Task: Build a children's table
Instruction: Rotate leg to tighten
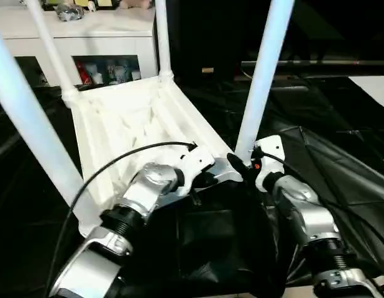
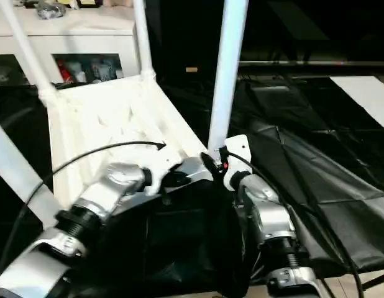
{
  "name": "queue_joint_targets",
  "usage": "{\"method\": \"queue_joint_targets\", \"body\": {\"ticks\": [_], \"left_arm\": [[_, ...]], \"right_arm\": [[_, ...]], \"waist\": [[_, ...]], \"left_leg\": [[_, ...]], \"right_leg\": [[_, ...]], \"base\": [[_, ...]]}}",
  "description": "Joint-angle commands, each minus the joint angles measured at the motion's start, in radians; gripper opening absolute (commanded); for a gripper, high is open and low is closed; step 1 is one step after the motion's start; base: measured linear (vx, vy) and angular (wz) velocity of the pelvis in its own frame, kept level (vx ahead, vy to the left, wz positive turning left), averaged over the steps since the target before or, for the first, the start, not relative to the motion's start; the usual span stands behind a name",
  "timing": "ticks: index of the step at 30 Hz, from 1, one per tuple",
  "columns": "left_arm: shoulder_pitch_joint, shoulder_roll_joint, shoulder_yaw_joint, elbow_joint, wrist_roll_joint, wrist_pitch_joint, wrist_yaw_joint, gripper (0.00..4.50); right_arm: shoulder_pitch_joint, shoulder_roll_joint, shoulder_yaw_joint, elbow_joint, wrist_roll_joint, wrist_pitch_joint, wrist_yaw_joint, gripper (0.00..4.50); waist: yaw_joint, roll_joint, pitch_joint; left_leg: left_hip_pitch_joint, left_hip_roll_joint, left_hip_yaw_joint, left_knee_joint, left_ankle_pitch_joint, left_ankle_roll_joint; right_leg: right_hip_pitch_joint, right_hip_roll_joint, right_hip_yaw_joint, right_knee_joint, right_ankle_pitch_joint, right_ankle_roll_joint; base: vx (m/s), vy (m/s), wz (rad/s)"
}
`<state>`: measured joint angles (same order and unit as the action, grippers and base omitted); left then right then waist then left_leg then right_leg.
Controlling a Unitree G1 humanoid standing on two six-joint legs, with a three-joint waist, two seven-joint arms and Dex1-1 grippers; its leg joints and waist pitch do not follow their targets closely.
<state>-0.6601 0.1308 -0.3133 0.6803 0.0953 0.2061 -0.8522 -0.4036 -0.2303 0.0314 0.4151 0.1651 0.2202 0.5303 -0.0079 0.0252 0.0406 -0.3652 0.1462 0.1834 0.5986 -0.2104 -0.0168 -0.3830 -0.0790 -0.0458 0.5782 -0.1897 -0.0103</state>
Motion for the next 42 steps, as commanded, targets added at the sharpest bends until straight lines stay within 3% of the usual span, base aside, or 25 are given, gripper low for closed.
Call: {"method": "queue_joint_targets", "body": {"ticks": [1, 5, 7, 8, 12, 17, 21, 23, 26, 27, 36, 39, 40, 42], "left_arm": [[0.018, 0.019, -0.017, 0.006, -0.027, -0.047, -0.079, 0.00], [0.033, 0.049, -0.021, -0.020, -0.059, -0.068, -0.180, 0.00], [0.040, 0.070, -0.028, -0.032, -0.072, -0.099, -0.248, 0.00], [0.043, 0.081, -0.029, -0.039, -0.080, -0.102, -0.281, 0.00], [0.049, 0.107, -0.024, -0.079, -0.126, -0.090, -0.397, 0.00], [0.050, 0.117, -0.026, -0.085, -0.128, -0.092, -0.421, 0.00], [0.039, 0.119, -0.020, -0.067, -0.126, -0.104, -0.430, 0.00], [0.039, 0.118, -0.017, -0.065, -0.123, -0.104, -0.432, 0.00], [0.042, 0.119, -0.015, -0.068, -0.121, -0.103, -0.437, 0.00], [0.043, 0.119, -0.014, -0.068, -0.120, -0.104, -0.437, 0.00], [0.049, 0.118, -0.013, -0.067, -0.115, -0.103, -0.436, 0.00], [0.051, 0.114, -0.011, -0.063, -0.109, -0.104, -0.417, 0.00], [0.045, 0.097, -0.007, -0.039, -0.081, -0.105, -0.337, 0.00], [0.040, 0.084, -0.006, -0.021, -0.063, -0.098, -0.285, 0.00]], "right_arm": [[0.021, -0.057, 0.052, -0.086, 0.044, 0.066, 0.169, 3.38], [0.064, -0.158, 0.092, -0.162, 0.072, 0.091, 0.325, 3.55], [0.088, -0.213, 0.111, -0.196, 0.079, 0.092, 0.403, 3.55], [0.102, -0.245, 0.123, -0.214, 0.083, 0.092, 0.452, 3.55], [0.121, -0.312, 0.160, -0.239, 0.065, 0.085, 0.548, 3.55], [0.113, -0.310, 0.163, -0.233, 0.075, 0.092, 0.564, 3.55], [0.113, -0.322, 0.200, -0.221, 0.053, 0.065, 0.601, 3.55], [0.110, -0.315, 0.195, -0.209, 0.052, 0.063, 0.598, 3.19], [0.109, -0.319, 0.205, -0.201, 0.040, 0.052, 0.601, 3.14], [0.110, -0.321, 0.209, -0.200, 0.036, 0.049, 0.602, 2.87], [0.107, -0.308, 0.206, -0.172, 0.027, 0.035, 0.594, 2.70], [0.108, -0.292, 0.193, -0.152, 0.021, 0.028, 0.553, 2.70], [0.107, -0.238, 0.147, -0.113, 0.032, 0.037, 0.455, 2.70], [0.108, -0.203, 0.120, -0.092, 0.041, 0.048, 0.394, 2.70]], "waist": [[0.006, -0.013, -0.043], [0.022, -0.016, -0.047], [0.026, -0.014, -0.050], [0.027, -0.017, -0.050], [0.038, -0.015, -0.049], [0.044, -0.014, -0.050], [0.048, -0.016, -0.050], [0.049, -0.017, -0.051], [0.051, -0.017, -0.051], [0.051, -0.018, -0.051], [0.051, -0.020, -0.051], [0.049, -0.021, -0.051], [0.047, -0.021, -0.050], [0.041, -0.021, -0.046]], "left_leg": [[0.007, 0.081, -0.036, -0.088, -0.288, 0.052], [0.008, 0.087, -0.033, -0.084, -0.227, 0.083], [0.008, 0.087, -0.029, -0.080, -0.202, 0.099], [0.002, 0.087, -0.030, -0.079, -0.176, 0.107], [0.007, 0.093, -0.027, -0.080, -0.171, 0.106], [0.012, 0.094, -0.021, -0.080, -0.170, 0.092], [0.011, 0.094, -0.016, -0.079, -0.165, 0.089], [0.011, 0.094, -0.016, -0.078, -0.162, 0.088], [0.011, 0.093, -0.015, -0.077, -0.155, 0.090], [0.011, 0.094, -0.016, -0.078, -0.153, 0.090], [0.011, 0.093, -0.015, -0.076, -0.149, 0.094], [0.009, 0.092, -0.015, -0.075, -0.146, 0.097], [0.009, 0.091, -0.015, -0.076, -0.155, 0.094], [0.011, 0.089, -0.016, -0.079, -0.193, 0.075]], "right_leg": [[0.028, -0.082, 0.045, -0.081, -0.332, -0.210], [0.034, -0.083, 0.045, -0.074, -0.266, -0.224], [0.030, -0.084, 0.047, -0.071, -0.227, -0.244], [0.038, -0.085, 0.045, -0.065, -0.204, -0.248], [0.034, -0.083, 0.043, -0.060, -0.184, -0.266], [0.032, -0.082, 0.043, -0.057, -0.173, -0.275], [0.032, -0.083, 0.044, -0.056, -0.170, -0.269], [0.033, -0.085, 0.044, -0.056, -0.174, -0.268], [0.033, -0.084, 0.044, -0.057, -0.180, -0.265], [0.033, -0.083, 0.043, -0.056, -0.179, -0.264], [0.033, -0.083, 0.042, -0.056, -0.184, -0.263], [0.033, -0.083, 0.043, -0.056, -0.180, -0.264], [0.032, -0.083, 0.042, -0.057, -0.195, -0.262], [0.027, -0.082, 0.042, -0.065, -0.255, -0.253]], "base": [[0.000, 0.000, 0.00], [0.000, 0.000, 0.00], [0.000, 0.000, 0.00], [0.000, 0.000, 0.00], [0.000, 0.000, 0.00], [0.000, 0.000, 0.00], [0.000, 0.000, 0.00], [0.000, 0.000, 0.00], [0.000, 0.000, 0.00], [0.000, 0.000, 0.00], [0.000, 0.000, 0.00], [0.000, 0.000, 0.00], [0.000, 0.000, 0.00], [0.000, 0.000, 0.00]]}}
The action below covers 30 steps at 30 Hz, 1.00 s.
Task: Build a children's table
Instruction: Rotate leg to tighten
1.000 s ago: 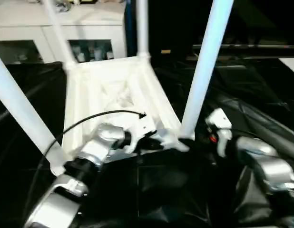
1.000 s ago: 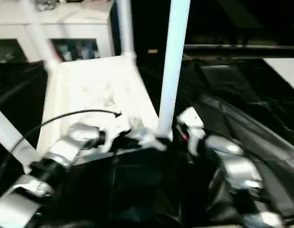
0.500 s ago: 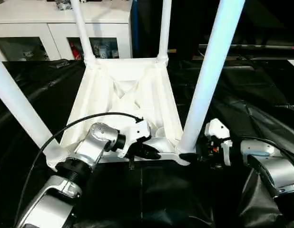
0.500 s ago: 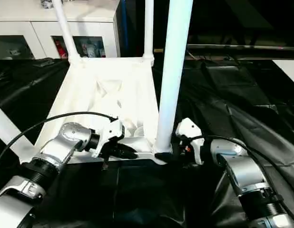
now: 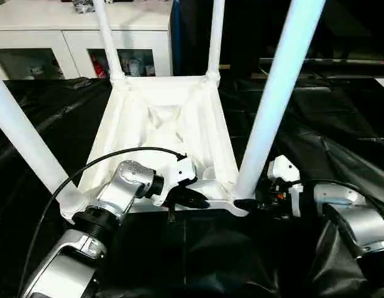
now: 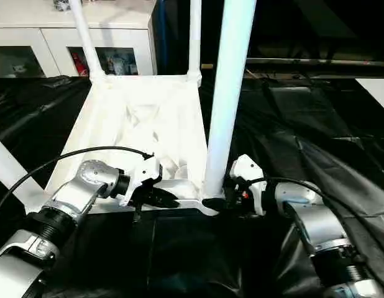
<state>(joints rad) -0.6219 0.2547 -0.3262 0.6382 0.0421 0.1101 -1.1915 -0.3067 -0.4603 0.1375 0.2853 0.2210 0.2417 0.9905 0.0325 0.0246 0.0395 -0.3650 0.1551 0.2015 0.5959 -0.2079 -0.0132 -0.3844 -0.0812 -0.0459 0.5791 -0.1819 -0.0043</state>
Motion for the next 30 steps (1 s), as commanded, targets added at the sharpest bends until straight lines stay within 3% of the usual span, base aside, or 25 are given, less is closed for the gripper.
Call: {"method": "queue_joint_targets", "body": {"ticks": [1, 2, 4, 5, 7, 8, 9, 12, 13, 14, 15, 16, 20, 24, 27, 28, 29, 30], "left_arm": [[-0.001, -0.053, 0.008, 0.034, 0.005, 0.009, 0.098, 0.00], [-0.002, -0.060, 0.008, 0.040, 0.010, 0.015, 0.119, 0.00], [-0.014, -0.117, 0.032, 0.070, 0.015, 0.046, 0.233, 0.00], [-0.015, -0.119, 0.032, 0.071, 0.015, 0.048, 0.239, 0.00], [-0.031, -0.180, 0.048, 0.097, 0.032, 0.093, 0.372, 0.00], [-0.035, -0.198, 0.054, 0.106, 0.035, 0.100, 0.412, 0.00], [-0.038, -0.209, 0.058, 0.111, 0.037, 0.104, 0.436, 0.00], [-0.043, -0.237, 0.058, 0.124, 0.040, 0.100, 0.455, 0.00], [-0.043, -0.245, 0.058, 0.123, 0.041, 0.099, 0.452, 0.00], [-0.043, -0.246, 0.058, 0.122, 0.041, 0.100, 0.451, 0.00], [-0.043, -0.238, 0.052, 0.121, 0.045, 0.092, 0.438, 0.00], [-0.044, -0.231, 0.048, 0.120, 0.048, 0.086, 0.429, 0.00], [-0.040, -0.195, 0.041, 0.101, 0.044, 0.063, 0.365, 0.00], [-0.020, -0.160, 0.030, 0.060, 0.013, 0.001, 0.243, 0.00], [-0.002, -0.112, 0.016, 0.025, -0.011, -0.028, 0.118, 0.00], [0.000, -0.102, 0.014, 0.021, -0.014, -0.031, 0.095, 0.00], [0.002, -0.097, 0.016, 0.018, -0.020, -0.031, 0.082, 0.00], [0.005, -0.091, 0.019, 0.008, -0.032, -0.028, 0.056, 0.00]], "right_arm": [[0.014, 0.058, -0.003, 0.054, -0.013, 0.032, -0.120, 2.70], [0.016, 0.071, -0.007, 0.060, -0.015, 0.034, -0.144, 2.69], [0.026, 0.153, -0.026, 0.082, -0.039, 0.037, -0.298, 2.69], [0.027, 0.157, -0.027, 0.083, -0.040, 0.038, -0.306, 2.69], [0.020, 0.239, -0.035, 0.127, -0.102, 0.043, -0.500, 2.69], [0.016, 0.261, -0.035, 0.141, -0.117, 0.043, -0.543, 2.69], [0.013, 0.274, -0.036, 0.149, -0.125, 0.044, -0.565, 2.69], [0.003, 0.314, -0.038, 0.157, -0.121, 0.028, -0.576, 2.69], [-0.001, 0.328, -0.043, 0.149, -0.105, 0.015, -0.564, 3.25], [-0.002, 0.330, -0.045, 0.147, -0.101, 0.013, -0.561, 3.39], [-0.008, 0.325, -0.047, 0.142, -0.096, 0.000, -0.545, 3.39], [-0.011, 0.320, -0.049, 0.140, -0.094, -0.009, -0.536, 3.45], [-0.023, 0.264, -0.040, 0.102, -0.080, -0.010, -0.450, 3.87], [-0.005, 0.166, -0.001, 0.039, -0.076, -0.019, -0.281, 3.87], [0.030, 0.053, 0.012, -0.045, -0.029, 0.005, -0.106, 3.87], [0.037, 0.028, 0.014, -0.062, -0.021, 0.008, -0.073, 3.87], [0.040, 0.012, 0.016, -0.067, -0.023, 0.007, -0.057, 3.87], [0.043, -0.006, 0.018, -0.069, -0.025, 0.003, -0.036, 3.87]], "waist": [[-0.001, -0.021, -0.044], [-0.008, -0.023, -0.042], [-0.012, -0.021, -0.039], [-0.015, -0.022, -0.038], [-0.021, -0.024, -0.035], [-0.026, -0.020, -0.033], [-0.034, -0.022, -0.035], [-0.035, -0.019, -0.034], [-0.039, -0.022, -0.032], [-0.039, -0.023, -0.032], [-0.040, -0.016, -0.032], [-0.042, -0.020, -0.033], [-0.043, -0.021, -0.037], [-0.029, -0.021, -0.043], [-0.022, -0.021, -0.044], [-0.016, -0.019, -0.047], [-0.016, -0.018, -0.045], [-0.014, -0.018, -0.048]], "left_leg": [[0.013, 0.080, -0.036, -0.078, -0.213, 0.060], [0.010, 0.078, -0.039, -0.081, -0.236, 0.043], [0.020, 0.078, -0.041, -0.083, -0.287, 0.016], [0.019, 0.077, -0.041, -0.084, -0.295, 0.009], [0.017, 0.075, -0.044, -0.087, -0.318, -0.001], [0.023, 0.073, -0.046, -0.087, -0.346, -0.014], [0.024, 0.070, -0.051, -0.087, -0.368, -0.020], [0.027, 0.069, -0.052, -0.087, -0.403, -0.010], [0.027, 0.067, -0.052, -0.087, -0.422, -0.005], [0.027, 0.067, -0.053, -0.087, -0.429, -0.004], [0.026, 0.068, -0.057, -0.090, -0.437, -0.005], [0.025, 0.069, -0.056, -0.091, -0.445, -0.005], [0.017, 0.072, -0.056, -0.095, -0.420, 0.005], [0.005, 0.075, -0.044, -0.088, -0.314, 0.058], [0.004, 0.077, -0.043, -0.086, -0.288, 0.074], [0.004, 0.081, -0.042, -0.084, -0.257, 0.090], [0.007, 0.081, -0.039, -0.084, -0.255, 0.096], [0.009, 0.081, -0.037, -0.081, -0.235, 0.099]], "right_leg": [[0.029, -0.080, 0.042, -0.070, -0.293, -0.252], [0.030, -0.081, 0.040, -0.075, -0.353, -0.232], [0.019, -0.079, 0.041, -0.087, -0.446, -0.198], [0.018, -0.078, 0.041, -0.088, -0.462, -0.191], [0.016, -0.078, 0.041, -0.093, -0.510, -0.168], [0.009, -0.078, 0.039, -0.099, -0.553, -0.153], [0.011, -0.079, 0.036, -0.103, -0.594, -0.133], [0.003, -0.078, 0.036, -0.112, -0.615, -0.111], [0.000, -0.078, 0.035, -0.117, -0.633, -0.103], [0.000, -0.079, 0.034, -0.117, -0.642, -0.098], [0.001, -0.079, 0.034, -0.116, -0.639, -0.097], [0.000, -0.079, 0.033, -0.116, -0.632, -0.096], [0.007, -0.079, 0.038, -0.106, -0.556, -0.118], [0.018, -0.083, 0.045, -0.091, -0.380, -0.183], [0.025, -0.085, 0.044, -0.087, -0.366, -0.199], [0.029, -0.085, 0.046, -0.080, -0.317, -0.209], [0.022, -0.083, 0.046, -0.081, -0.305, -0.216], [0.025, -0.084, 0.045, -0.077, -0.276, -0.237]], "base": [[0.000, 0.000, 0.00], [0.000, 0.000, 0.00], [0.000, 0.000, 0.00], [0.000, 0.000, 0.00], [0.000, 0.000, 0.00], [0.000, 0.000, 0.00], [0.000, 0.000, 0.00], [0.000, 0.000, 0.00], [0.000, 0.000, 0.00], [0.000, 0.000, 0.00], [0.000, 0.000, 0.00], [0.000, 0.000, 0.00], [0.000, 0.000, 0.00], [0.000, 0.000, 0.00], [0.000, 0.000, 0.00], [0.000, 0.000, 0.00], [0.000, 0.000, 0.00], [0.000, 0.000, 0.00]]}}
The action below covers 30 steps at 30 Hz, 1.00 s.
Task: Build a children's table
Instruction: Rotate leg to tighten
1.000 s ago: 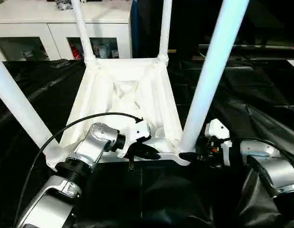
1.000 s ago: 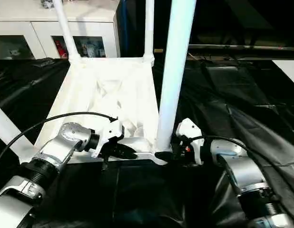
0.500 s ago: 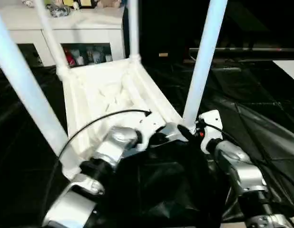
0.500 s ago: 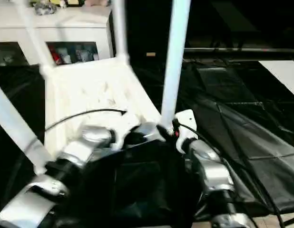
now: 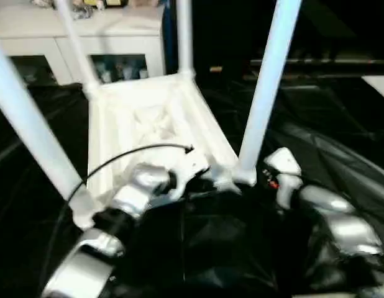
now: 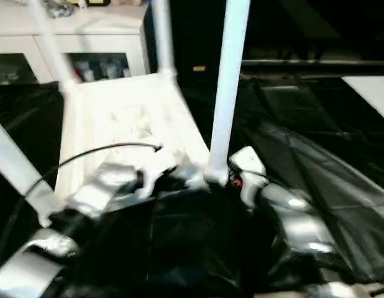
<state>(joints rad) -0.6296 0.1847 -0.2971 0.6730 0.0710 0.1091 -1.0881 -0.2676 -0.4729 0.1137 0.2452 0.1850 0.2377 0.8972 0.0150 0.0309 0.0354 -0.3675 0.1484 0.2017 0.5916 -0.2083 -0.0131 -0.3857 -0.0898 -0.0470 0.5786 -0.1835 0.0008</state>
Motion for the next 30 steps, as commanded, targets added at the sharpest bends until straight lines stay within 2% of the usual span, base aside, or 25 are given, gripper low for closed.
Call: {"method": "queue_joint_targets", "body": {"ticks": [1, 3, 8, 11, 16, 20, 24, 30], "left_arm": [[0.016, -0.016, -0.008, -0.038, -0.074, -0.017, -0.070, 0.00], [0.027, -0.002, -0.006, -0.076, -0.104, 0.005, -0.140, 0.00], [0.040, 0.013, -0.009, -0.111, -0.133, 0.025, -0.208, 0.00], [0.041, 0.013, -0.002, -0.107, -0.132, 0.018, -0.215, 0.00], [0.046, 0.017, 0.000, -0.115, -0.126, 0.028, -0.217, 0.00], [0.050, 0.019, 0.000, -0.120, -0.125, 0.033, -0.220, 0.00], [0.053, 0.019, 0.000, -0.117, -0.121, 0.031, -0.223, 0.00], [0.053, 0.008, -0.007, -0.093, -0.095, 0.013, -0.187, 0.00]], "right_arm": [[0.005, -0.007, 0.042, -0.031, 0.012, 0.008, 0.075, 3.87], [0.006, -0.027, 0.042, -0.036, 0.017, 0.011, 0.110, 3.87], [0.004, -0.038, 0.049, -0.041, 0.026, 0.014, 0.140, 3.87], [0.004, -0.039, 0.065, -0.040, 0.032, 0.021, 0.167, 3.70], [0.004, -0.034, 0.070, -0.034, 0.025, 0.013, 0.179, 3.24], [0.006, -0.035, 0.070, -0.033, 0.027, 0.012, 0.182, 2.97], [0.011, -0.033, 0.066, -0.033, 0.029, 0.013, 0.187, 2.77], [0.019, 0.014, 0.033, 0.007, 0.036, 0.002, 0.117, 2.73]], "waist": [[0.004, -0.023, -0.044], [0.008, -0.022, -0.045], [0.021, -0.020, -0.049], [0.023, -0.021, -0.048], [0.022, -0.022, -0.044], [0.020, -0.023, -0.046], [0.021, -0.022, -0.048], [0.020, -0.023, -0.047]], "left_leg": [[0.009, 0.088, -0.036, -0.077, -0.223, 0.102], [0.008, 0.090, -0.037, -0.076, -0.196, 0.110], [0.008, 0.091, -0.033, -0.071, -0.129, 0.132], [0.008, 0.090, -0.032, -0.071, -0.147, 0.129], [0.010, 0.091, -0.035, -0.076, -0.196, 0.096], [0.009, 0.089, -0.035, -0.075, -0.181, 0.095], [0.008, 0.089, -0.034, -0.072, -0.150, 0.112], [0.009, 0.089, -0.034, -0.073, -0.166, 0.108]], "right_leg": [[0.026, -0.076, 0.046, -0.075, -0.264, -0.247], [0.029, -0.075, 0.044, -0.069, -0.232, -0.260], [0.033, -0.071, 0.041, -0.052, -0.122, -0.287], [0.034, -0.074, 0.041, -0.056, -0.148, -0.285], [0.032, -0.076, 0.043, -0.066, -0.250, -0.257], [0.033, -0.074, 0.043, -0.064, -0.236, -0.255], [0.035, -0.074, 0.042, -0.058, -0.180, -0.268], [0.033, -0.075, 0.041, -0.062, -0.216, -0.264]], "base": [[0.000, 0.000, 0.00], [0.000, 0.000, 0.00], [0.000, 0.000, 0.00], [0.000, 0.000, 0.00], [0.000, 0.000, 0.00], [0.000, 0.000, 0.00], [0.000, 0.000, 0.00], [0.000, 0.000, 0.00]]}}
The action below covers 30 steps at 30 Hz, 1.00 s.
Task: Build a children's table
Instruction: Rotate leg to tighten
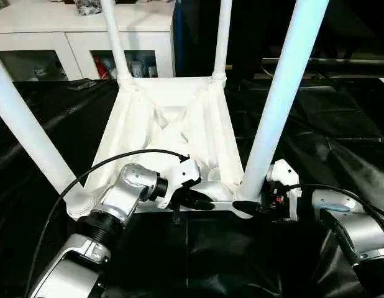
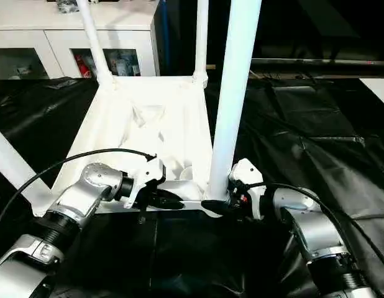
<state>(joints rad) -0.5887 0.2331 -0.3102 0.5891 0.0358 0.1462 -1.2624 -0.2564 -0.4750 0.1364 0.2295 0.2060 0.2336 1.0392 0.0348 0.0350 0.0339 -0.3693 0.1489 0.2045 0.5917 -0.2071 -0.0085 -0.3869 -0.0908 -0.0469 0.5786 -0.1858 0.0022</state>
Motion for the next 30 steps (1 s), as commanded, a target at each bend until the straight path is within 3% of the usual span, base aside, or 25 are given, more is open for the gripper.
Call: {"method": "queue_joint_targets", "body": {"ticks": [1, 4, 6, 7, 10, 15, 16, 20, 25, 30], "left_arm": [[0.003, -0.056, 0.000, 0.034, -0.019, -0.054, 0.061, 0.00], [-0.023, -0.099, -0.006, 0.117, 0.051, -0.060, 0.230, 0.00], [-0.030, -0.116, -0.001, 0.136, 0.061, -0.057, 0.277, 0.00], [-0.045, -0.159, 0.008, 0.154, 0.075, -0.012, 0.374, 0.00], [-0.056, -0.195, 0.008, 0.167, 0.094, 0.023, 0.457, 0.00], [-0.062, -0.237, 0.006, 0.190, 0.095, 0.006, 0.479, 0.00], [-0.063, -0.238, 0.007, 0.195, 0.095, 0.000, 0.479, 0.00], [-0.060, -0.212, 0.003, 0.180, 0.086, -0.018, 0.426, 0.00], [-0.050, -0.154, -0.003, 0.145, 0.068, -0.054, 0.320, 0.00], [-0.021, -0.075, -0.009, 0.074, 0.017, -0.075, 0.127, 0.00]], "right_arm": [[0.001, 0.071, -0.026, 0.076, 0.011, -0.013, -0.120, 2.73], [-0.010, 0.156, -0.059, 0.143, -0.021, -0.017, -0.300, 2.72], [-0.013, 0.180, -0.063, 0.159, -0.038, -0.017, -0.358, 2.72], [-0.023, 0.236, -0.077, 0.179, -0.084, -0.007, -0.514, 2.72], [-0.038, 0.282, -0.092, 0.202, -0.140, -0.003, -0.673, 2.72], [-0.054, 0.332, -0.090, 0.211, -0.133, -0.018, -0.672, 2.72], [-0.054, 0.333, -0.088, 0.211, -0.133, -0.029, -0.670, 3.28], [-0.054, 0.316, -0.093, 0.180, -0.094, -0.053, -0.607, 3.63], [-0.041, 0.227, -0.078, 0.086, -0.028, 0.007, -0.424, 3.83], [0.019, 0.047, -0.032, -0.059, 0.030, 0.034, -0.135, 3.83]], "waist": [[-0.004, -0.027, -0.044], [-0.014, -0.026, -0.039], [-0.020, -0.027, -0.033], [-0.024, -0.023, -0.034], [-0.039, -0.027, -0.032], [-0.038, -0.027, -0.036], [-0.039, -0.027, -0.036], [-0.035, -0.027, -0.038], [-0.027, -0.029, -0.040], [-0.018, -0.028, -0.042]], "left_leg": [[0.010, 0.087, -0.037, -0.073, -0.187, 0.096], [0.011, 0.085, -0.043, -0.081, -0.247, 0.049], [0.022, 0.082, -0.044, -0.083, -0.312, 0.018], [0.019, 0.083, -0.049, -0.086, -0.328, 0.003], [0.023, 0.079, -0.053, -0.090, -0.379, -0.024], [0.016, 0.080, -0.052, -0.089, -0.360, 0.009], [0.014, 0.080, -0.051, -0.089, -0.350, 0.013], [0.012, 0.081, -0.048, -0.088, -0.331, 0.029], [0.008, 0.084, -0.045, -0.085, -0.276, 0.066], [0.008, 0.088, -0.041, -0.081, -0.233, 0.100]], "right_leg": [[0.029, -0.074, 0.041, -0.067, -0.242, -0.261], [0.029, -0.073, 0.040, -0.078, -0.357, -0.226], [0.018, -0.072, 0.040, -0.089, -0.451, -0.202], [0.020, -0.074, 0.040, -0.090, -0.475, -0.189], [0.012, -0.071, 0.038, -0.099, -0.537, -0.153], [0.015, -0.073, 0.042, -0.102, -0.490, -0.150], [0.015, -0.072, 0.042, -0.099, -0.462, -0.158], [0.019, -0.074, 0.043, -0.094, -0.414, -0.179], [0.027, -0.073, 0.044, -0.085, -0.331, -0.207], [0.031, -0.075, 0.045, -0.075, -0.265, -0.232]], "base": [[0.000, 0.000, 0.00], [0.000, 0.000, 0.00], [0.000, 0.000, 0.00], [0.000, 0.000, 0.00], [0.000, 0.000, 0.00], [0.000, 0.000, 0.00], [0.000, 0.000, 0.00], [0.000, 0.000, 0.00], [0.000, 0.000, 0.00], [0.000, 0.000, 0.00]]}}
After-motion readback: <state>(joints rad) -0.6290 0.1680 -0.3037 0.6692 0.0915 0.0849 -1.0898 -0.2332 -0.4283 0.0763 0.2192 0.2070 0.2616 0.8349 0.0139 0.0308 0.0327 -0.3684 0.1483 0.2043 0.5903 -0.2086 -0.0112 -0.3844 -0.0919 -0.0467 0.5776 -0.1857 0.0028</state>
